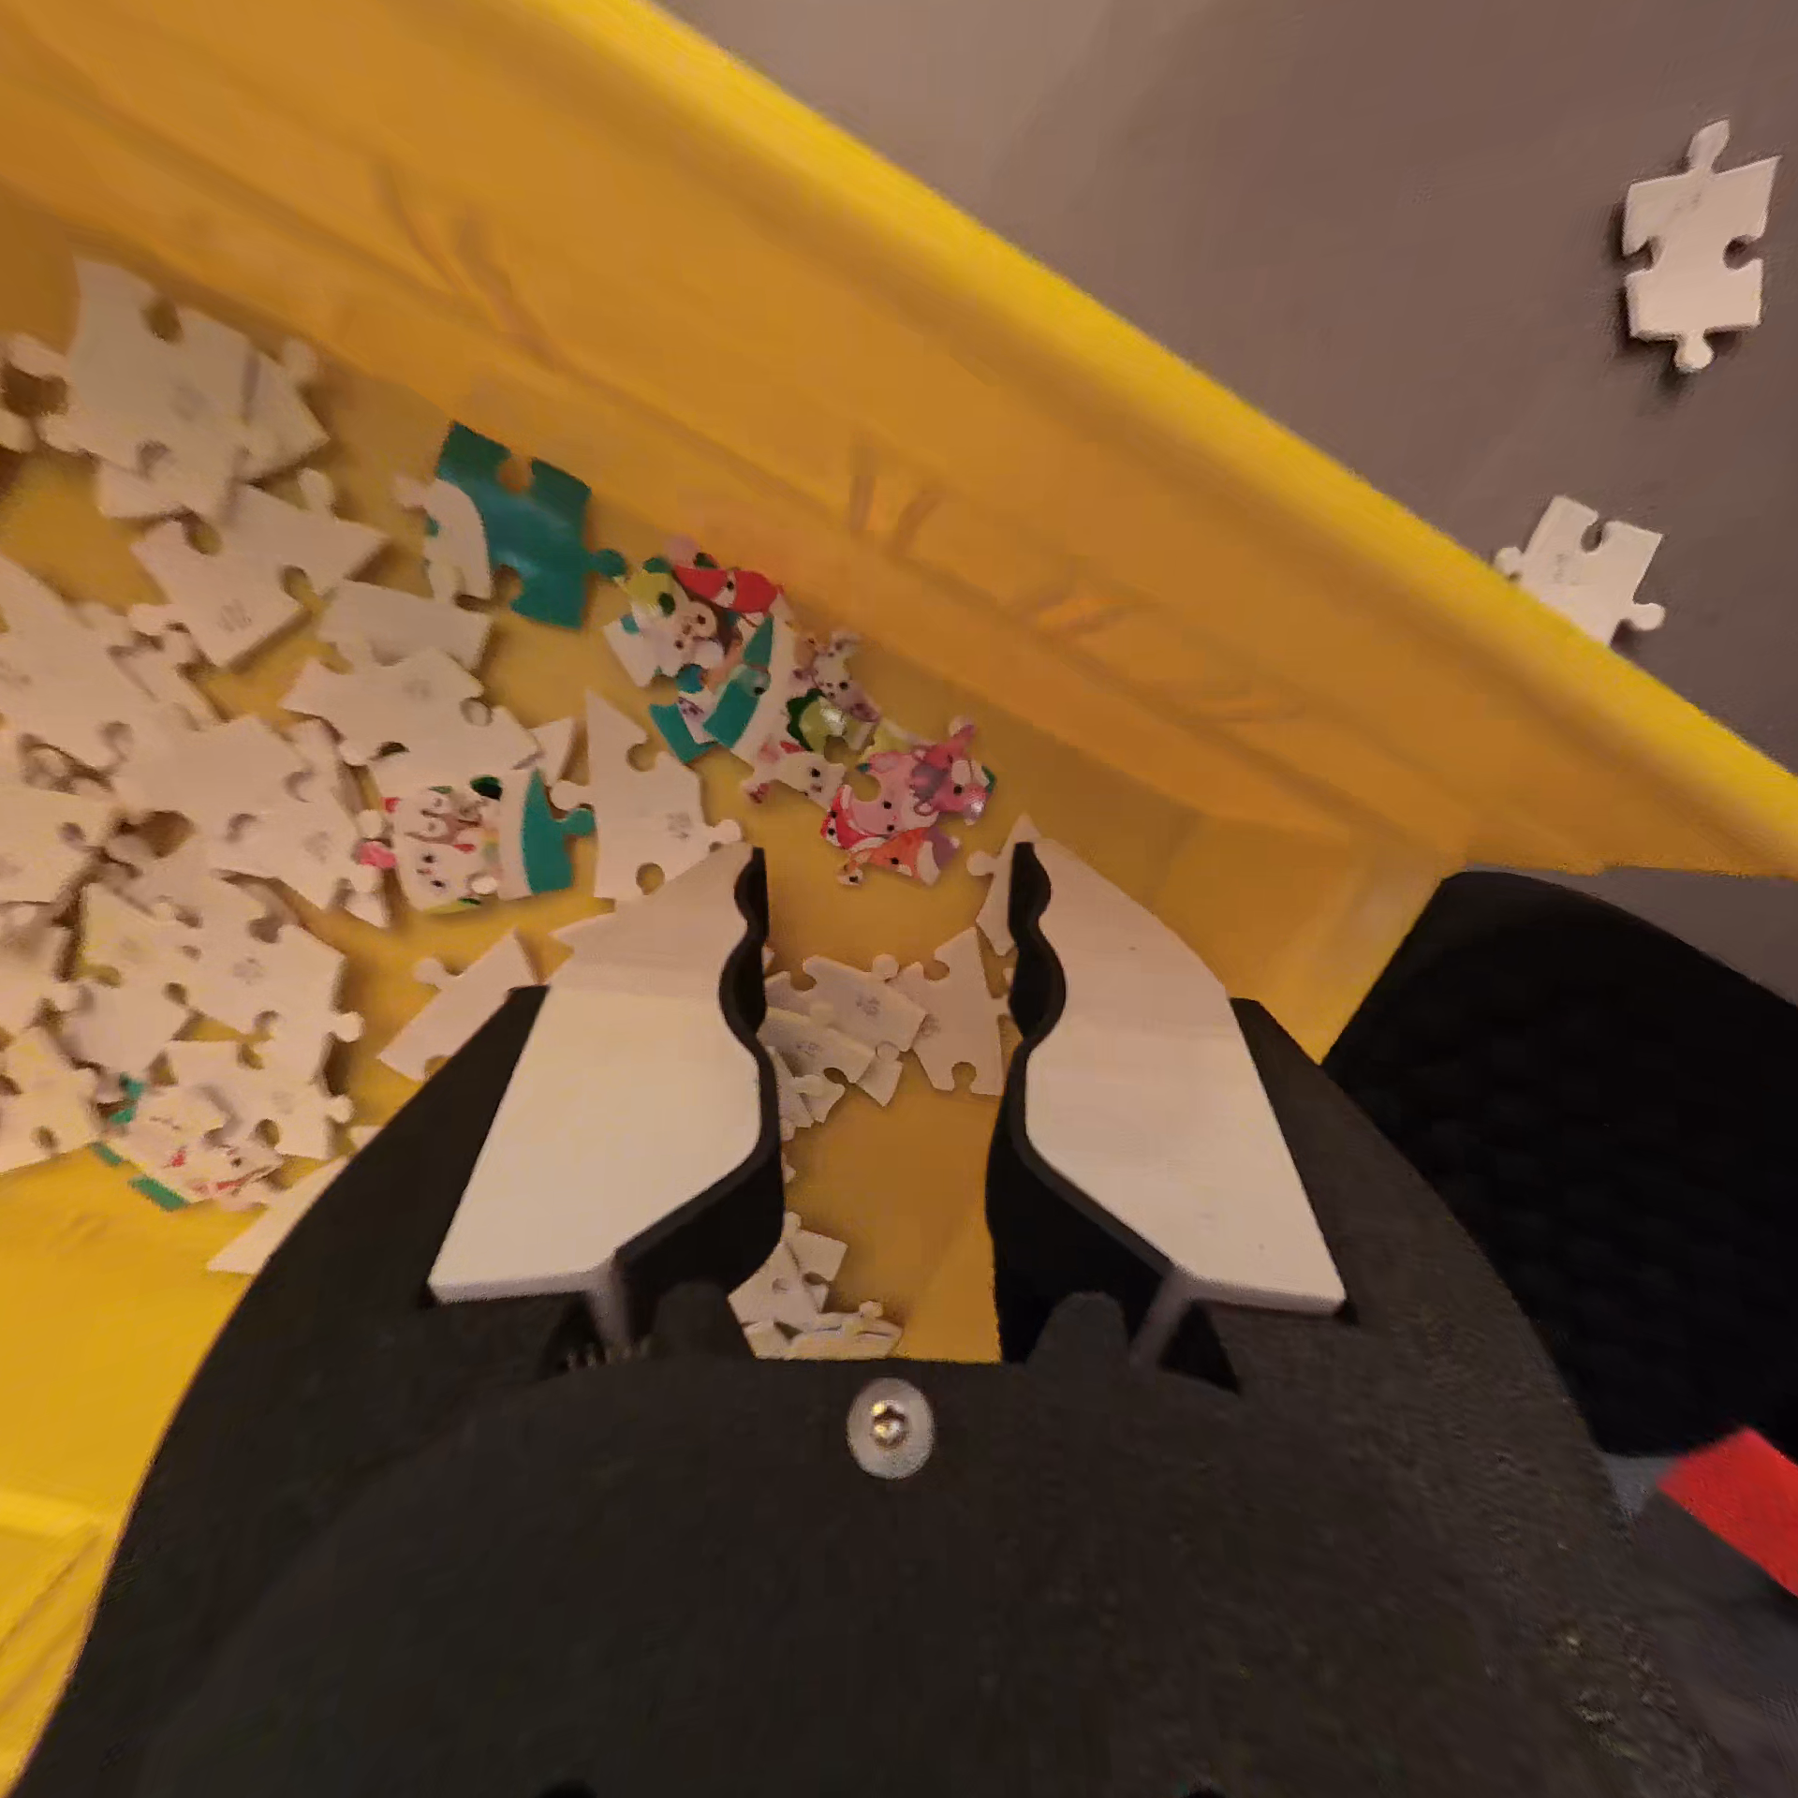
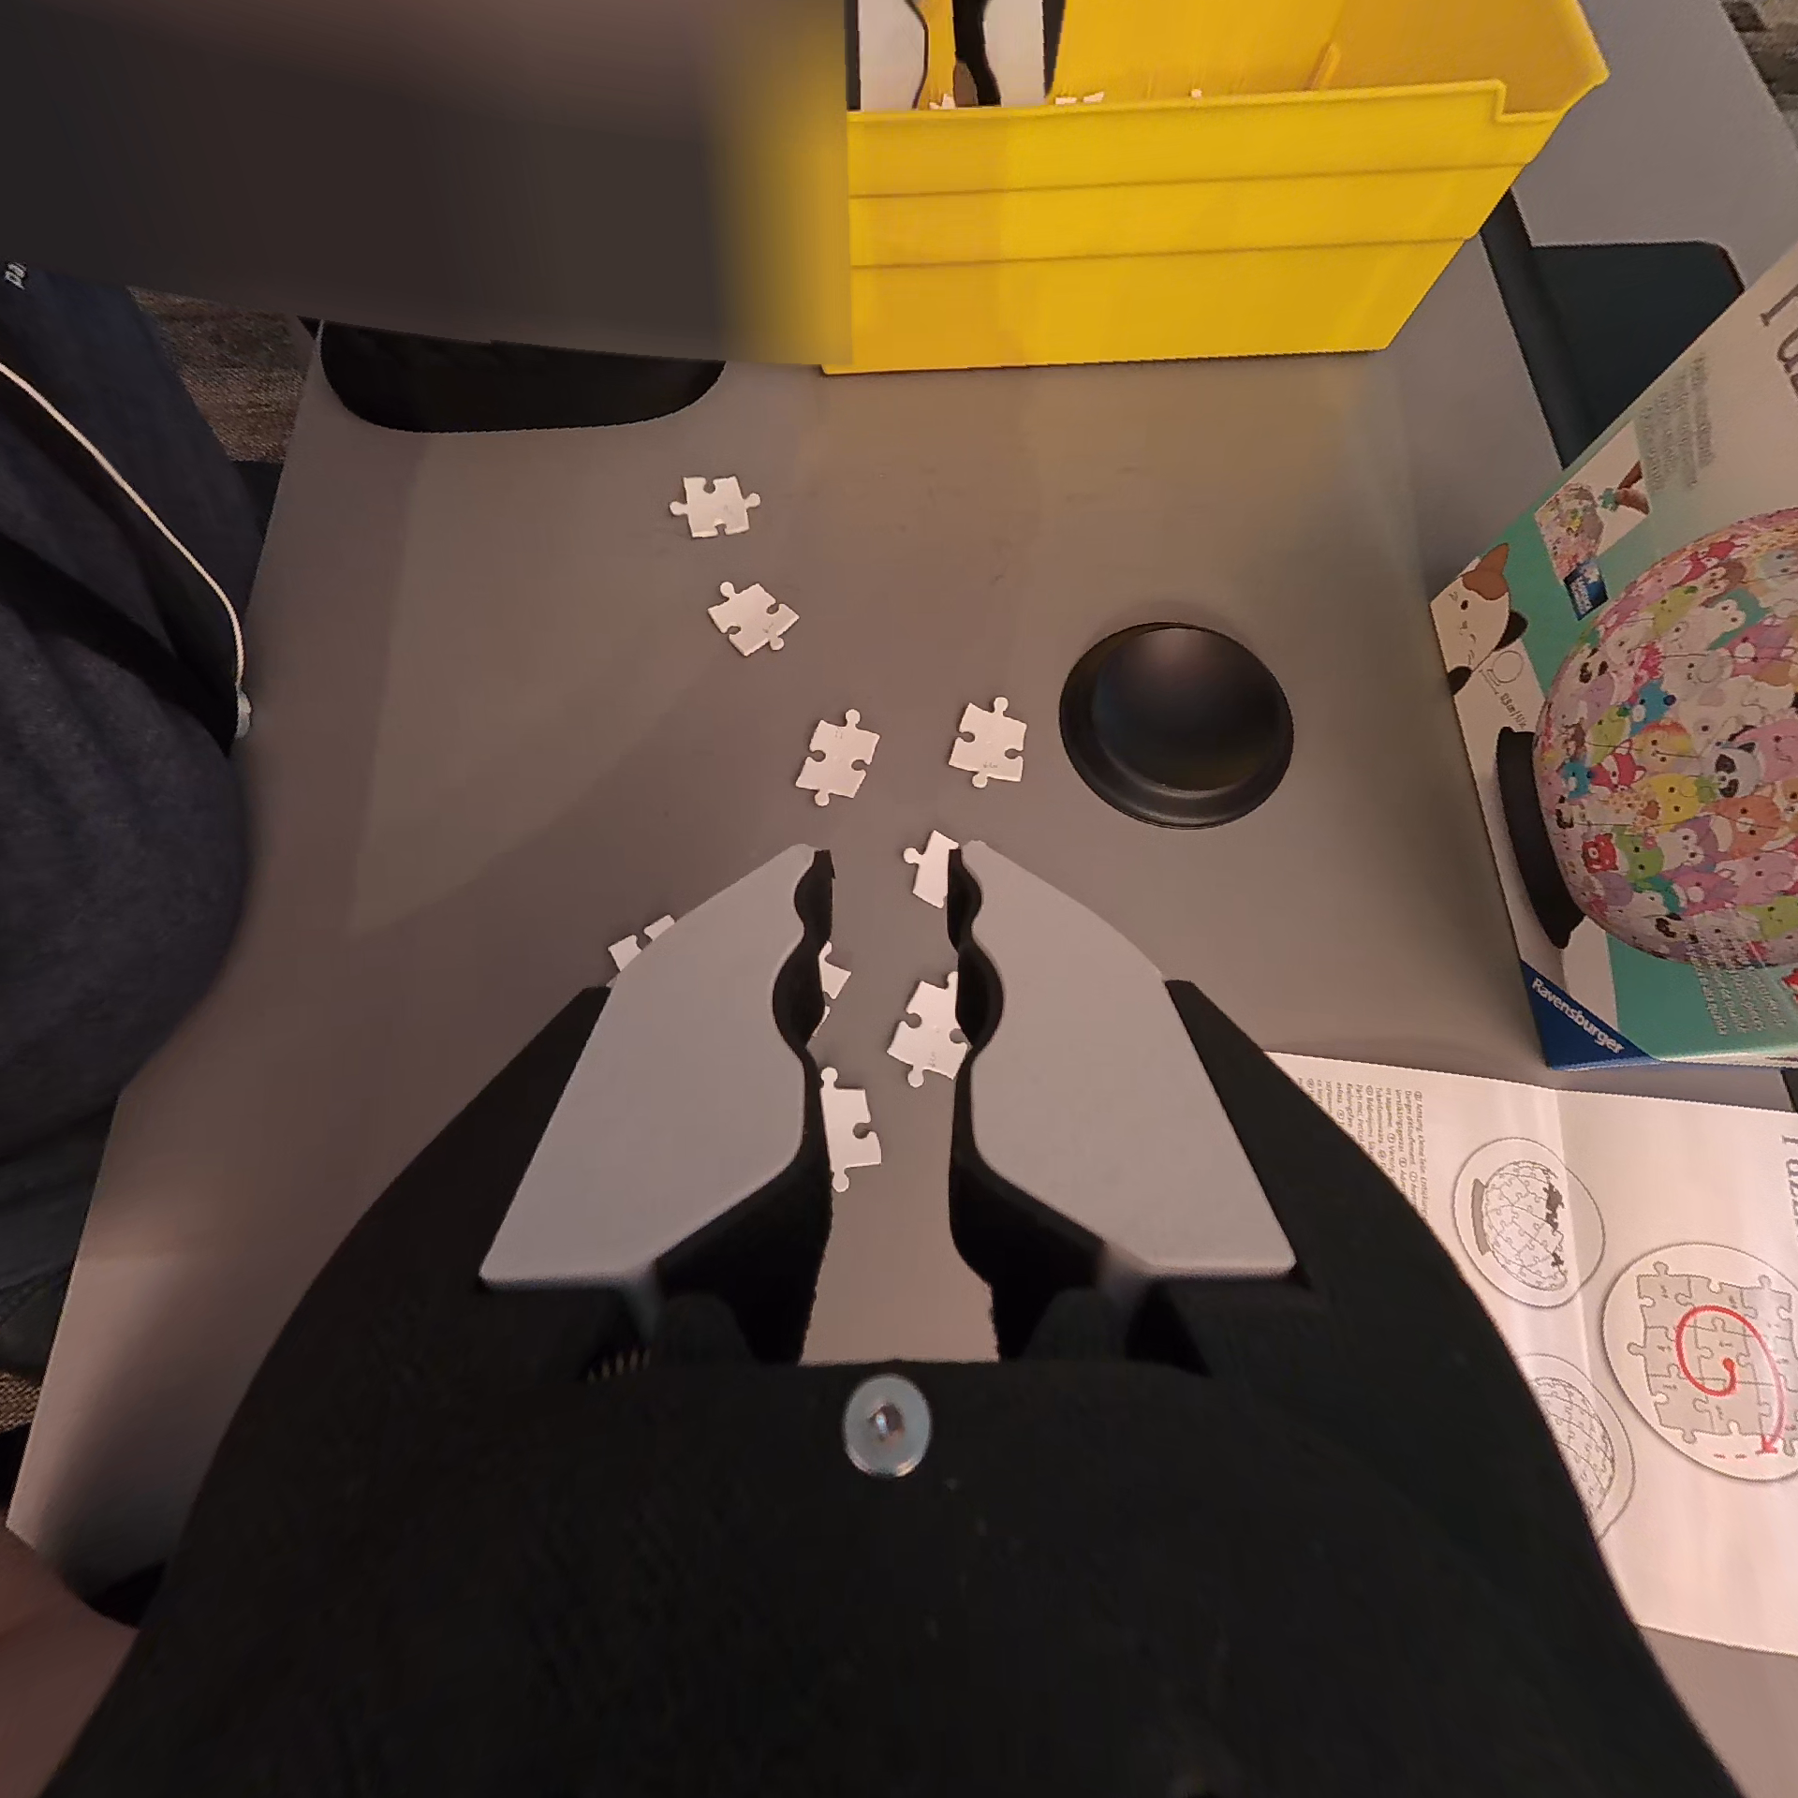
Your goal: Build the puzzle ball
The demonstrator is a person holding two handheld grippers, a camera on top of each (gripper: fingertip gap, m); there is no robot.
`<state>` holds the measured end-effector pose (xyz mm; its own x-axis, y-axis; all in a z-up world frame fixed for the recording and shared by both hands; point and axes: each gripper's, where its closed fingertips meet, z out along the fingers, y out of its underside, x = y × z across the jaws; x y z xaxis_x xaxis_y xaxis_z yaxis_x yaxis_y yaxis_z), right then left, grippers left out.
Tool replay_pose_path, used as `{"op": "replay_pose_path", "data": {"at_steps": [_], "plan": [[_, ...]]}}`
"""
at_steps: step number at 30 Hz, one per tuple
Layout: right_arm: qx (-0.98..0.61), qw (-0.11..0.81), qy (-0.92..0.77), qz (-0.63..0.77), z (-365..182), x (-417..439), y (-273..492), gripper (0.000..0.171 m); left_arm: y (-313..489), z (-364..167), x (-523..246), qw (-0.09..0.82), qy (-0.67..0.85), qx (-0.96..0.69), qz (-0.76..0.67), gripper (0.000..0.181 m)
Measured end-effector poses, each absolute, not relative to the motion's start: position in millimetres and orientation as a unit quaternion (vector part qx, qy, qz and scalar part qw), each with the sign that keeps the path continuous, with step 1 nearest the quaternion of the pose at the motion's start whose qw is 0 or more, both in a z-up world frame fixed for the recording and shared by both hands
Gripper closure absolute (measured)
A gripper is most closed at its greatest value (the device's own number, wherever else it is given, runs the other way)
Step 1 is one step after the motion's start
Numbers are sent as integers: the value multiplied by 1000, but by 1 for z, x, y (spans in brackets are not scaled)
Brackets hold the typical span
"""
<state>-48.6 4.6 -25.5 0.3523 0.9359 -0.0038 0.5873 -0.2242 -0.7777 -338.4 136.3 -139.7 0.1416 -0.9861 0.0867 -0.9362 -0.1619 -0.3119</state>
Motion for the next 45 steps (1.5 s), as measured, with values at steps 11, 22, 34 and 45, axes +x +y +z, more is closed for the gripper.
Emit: {"op": "replay_pose_path", "data": {"at_steps": [11,22,34,45], "plan": [[-744,353,-513,244,-26,-44,3,147,136,-150,-334,69,658,-740,-122,147],[-743,353,-514,242,-25,-44,3,147,139,-146,-339,115,651,-745,-89,157],[-741,340,-521,250,-33,-52,2,147,131,-121,-342,145,631,-746,-157,163],[-742,340,-519,254,-32,-51,2,147,107,-141,-333,11,645,-751,-140,150]]}}
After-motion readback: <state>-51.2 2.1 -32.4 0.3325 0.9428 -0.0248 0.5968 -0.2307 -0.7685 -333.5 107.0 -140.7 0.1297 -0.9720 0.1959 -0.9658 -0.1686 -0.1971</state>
